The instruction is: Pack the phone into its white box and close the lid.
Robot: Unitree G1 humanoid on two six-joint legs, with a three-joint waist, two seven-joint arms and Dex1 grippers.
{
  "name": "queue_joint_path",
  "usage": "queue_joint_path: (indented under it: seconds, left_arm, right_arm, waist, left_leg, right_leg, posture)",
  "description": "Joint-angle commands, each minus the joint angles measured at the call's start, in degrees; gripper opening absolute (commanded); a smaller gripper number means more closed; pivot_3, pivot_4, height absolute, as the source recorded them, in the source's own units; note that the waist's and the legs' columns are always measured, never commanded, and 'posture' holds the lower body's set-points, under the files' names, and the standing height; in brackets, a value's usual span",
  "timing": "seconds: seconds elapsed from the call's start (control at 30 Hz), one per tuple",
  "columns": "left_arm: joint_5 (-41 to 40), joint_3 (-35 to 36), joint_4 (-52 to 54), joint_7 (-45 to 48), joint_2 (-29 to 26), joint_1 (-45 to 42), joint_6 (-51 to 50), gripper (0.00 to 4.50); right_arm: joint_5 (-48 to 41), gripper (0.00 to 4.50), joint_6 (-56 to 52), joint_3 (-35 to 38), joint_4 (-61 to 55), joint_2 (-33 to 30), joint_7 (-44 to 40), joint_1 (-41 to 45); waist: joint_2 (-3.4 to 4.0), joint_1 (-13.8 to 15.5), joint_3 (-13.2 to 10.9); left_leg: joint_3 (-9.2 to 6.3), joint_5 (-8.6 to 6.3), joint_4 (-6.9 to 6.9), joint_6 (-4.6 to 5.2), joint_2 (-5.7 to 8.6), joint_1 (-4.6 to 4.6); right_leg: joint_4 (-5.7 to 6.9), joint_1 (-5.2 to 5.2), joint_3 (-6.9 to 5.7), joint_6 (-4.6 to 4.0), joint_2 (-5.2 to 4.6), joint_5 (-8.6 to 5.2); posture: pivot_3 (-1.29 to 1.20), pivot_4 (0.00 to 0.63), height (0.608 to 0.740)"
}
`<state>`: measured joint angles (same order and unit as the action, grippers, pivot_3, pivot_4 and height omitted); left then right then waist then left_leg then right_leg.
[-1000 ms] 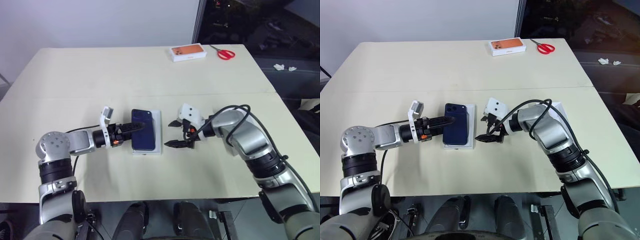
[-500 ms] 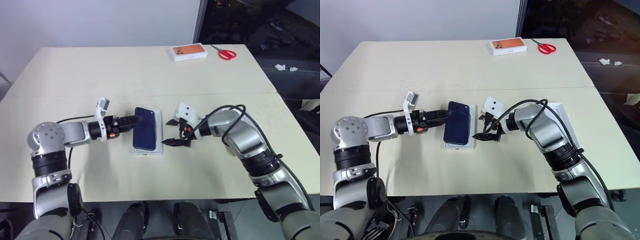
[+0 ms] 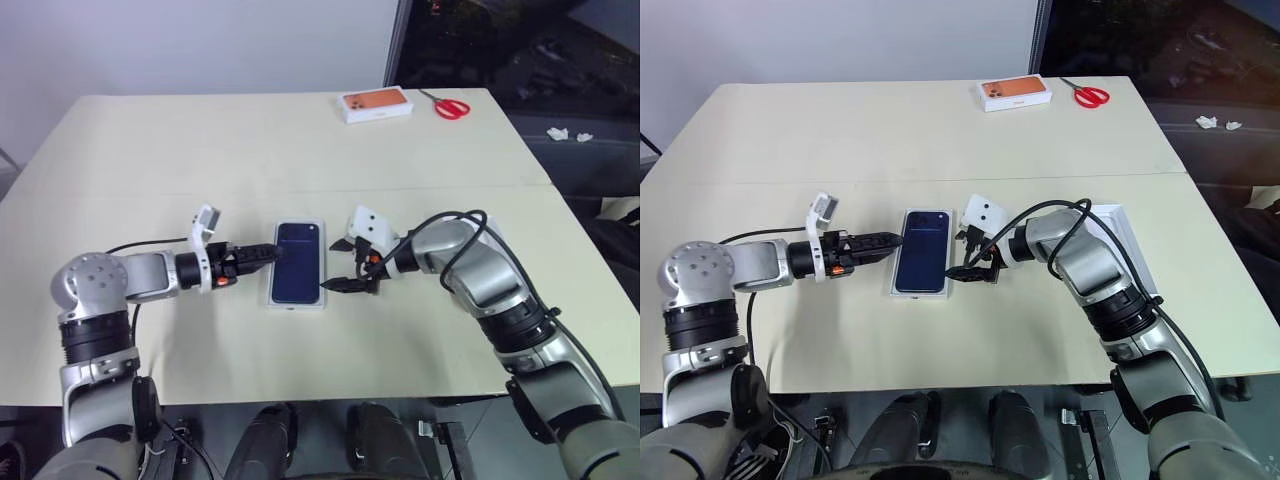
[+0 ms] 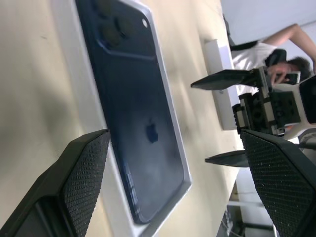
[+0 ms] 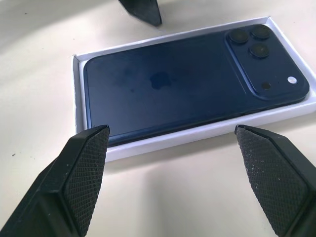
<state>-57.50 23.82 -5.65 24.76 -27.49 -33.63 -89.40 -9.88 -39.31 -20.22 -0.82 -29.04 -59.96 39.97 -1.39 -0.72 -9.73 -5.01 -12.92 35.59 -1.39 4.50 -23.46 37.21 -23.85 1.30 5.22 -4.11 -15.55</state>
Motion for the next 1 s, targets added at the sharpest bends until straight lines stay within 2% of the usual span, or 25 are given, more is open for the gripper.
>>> queue_joint_path:
  seconds: [0.03, 0.13, 0.23, 0.33, 0.47, 0.5, 0.53, 0.7, 0.87, 1.0]
  left_arm:
    - [-0.5, 2.1, 3.4, 0.2, -1.6, -0.4, 1.2, 4.44]
    - [-0.3, 2.9, 4.9, 0.3, -2.8, -0.4, 2.4, 4.44]
    - [0.9, 4.5, 4.0, -1.4, -2.8, 0.3, 3.8, 3.65]
    - [5.8, 1.3, 4.5, -0.9, -5.7, 3.7, 9.6, 2.06]
    - [9.9, -3.4, 5.8, 0.7, -6.6, 6.7, 15.5, 0.00]
    - [11.5, -5.7, 6.1, 1.3, -6.4, 7.7, 17.3, 0.00]
    - [12.7, -7.4, 6.1, 1.8, -6.3, 8.2, 18.7, 0.00]
    - [13.9, -11.8, 3.5, 2.2, -0.4, 7.3, 20.5, 0.00]
    - [19.9, -21.8, -0.6, 5.2, 1.7, 5.5, 24.4, 0.00]
    - [21.9, -24.0, -6.4, 7.5, 5.1, 0.9, 26.2, 0.00]
  right_arm:
    - [-0.2, 4.27, 1.3, 1.0, -0.7, 0.3, 0.5, 1.2]
    - [-0.2, 4.27, 3.1, 2.0, 0.4, 0.9, 1.4, 1.2]
    - [-0.6, 4.27, 4.4, 3.0, 1.5, 1.0, 1.6, 1.3]
    - [0.1, 2.86, 5.6, 4.1, 3.8, 0.7, 2.8, 1.5]
    - [3.8, 0.70, 9.9, 2.3, 6.7, -0.5, 3.7, 0.7]
    - [4.8, 0.18, 10.9, 1.4, 7.2, -0.3, 3.9, 0.4]
    - [5.5, 0.08, 11.7, 0.9, 7.7, -0.1, 4.1, 0.3]
    - [9.2, 0.08, 13.3, -1.9, 9.6, 1.9, 5.8, 0.3]
    - [9.8, 0.08, 12.9, -2.0, 9.9, 3.4, 6.1, 0.9]
    - [10.8, 0.08, 13.5, -1.5, 11.5, 3.1, 5.9, 1.7]
  waist:
    - [0.00, 0.0, 0.0]
    - [0.00, 0.0, 0.0]
    - [0.00, -0.1, 0.0]
    - [0.01, -0.4, 0.0]
    - [0.01, 0.1, 0.0]
    - [0.01, 0.2, 0.0]
    - [0.01, 0.1, 0.0]
    - [0.01, 0.1, 0.0]
    - [0.07, 0.2, 0.0]
    - [0.16, 0.9, 0.1]
  left_leg:
    - [0.00, 0.00, 0.01, 0.01, 0.00, 0.00]
    - [0.00, -0.01, 0.01, 0.01, 0.00, 0.00]
    - [0.00, -0.01, 0.00, 0.01, 0.00, 0.00]
    - [0.03, -0.01, -0.02, 0.01, -0.01, 0.00]
    - [0.08, -0.01, -0.04, 0.01, -0.01, 0.00]
    - [0.08, -0.01, -0.03, 0.01, 0.00, 0.00]
    - [0.08, -0.01, -0.02, 0.02, 0.00, 0.00]
    - [0.10, -0.03, 0.02, 0.05, 0.01, 0.00]
    - [0.09, -0.03, 0.07, 0.05, 0.01, 0.00]
    - [-0.01, -0.23, 0.30, 0.40, 0.03, 0.14]
  right_leg:
    - [-0.01, 0.01, 0.00, 0.00, 0.00, 0.00]
    - [0.00, 0.01, 0.00, 0.00, 0.00, 0.00]
    - [0.00, -0.01, 0.01, 0.00, 0.00, 0.00]
    - [0.01, -0.04, 0.04, 0.00, 0.01, 0.00]
    - [0.01, -0.07, 0.08, -0.02, 0.01, 0.01]
    - [0.00, -0.05, 0.07, -0.02, -0.01, 0.01]
    - [-0.02, -0.02, 0.07, -0.03, -0.01, 0.01]
    - [-0.01, 0.00, 0.07, -0.04, -0.02, 0.02]
    - [0.00, 0.03, 0.05, -0.04, -0.01, 0.02]
    - [-0.02, 0.37, -0.10, -0.04, -0.01, 0.02]
  posture:
    - [0.00, 0.150, 0.740]
    - [0.00, 0.150, 0.740]
    - [0.00, 0.150, 0.740]
    - [0.00, 0.150, 0.740]
    - [0.00, 0.150, 0.740]
    - [0.00, 0.150, 0.740]
    - [0.00, 0.150, 0.740]
    - [0.00, 0.150, 0.740]
    - [0.00, 0.150, 0.740]
    - [0.00, 0.150, 0.740]
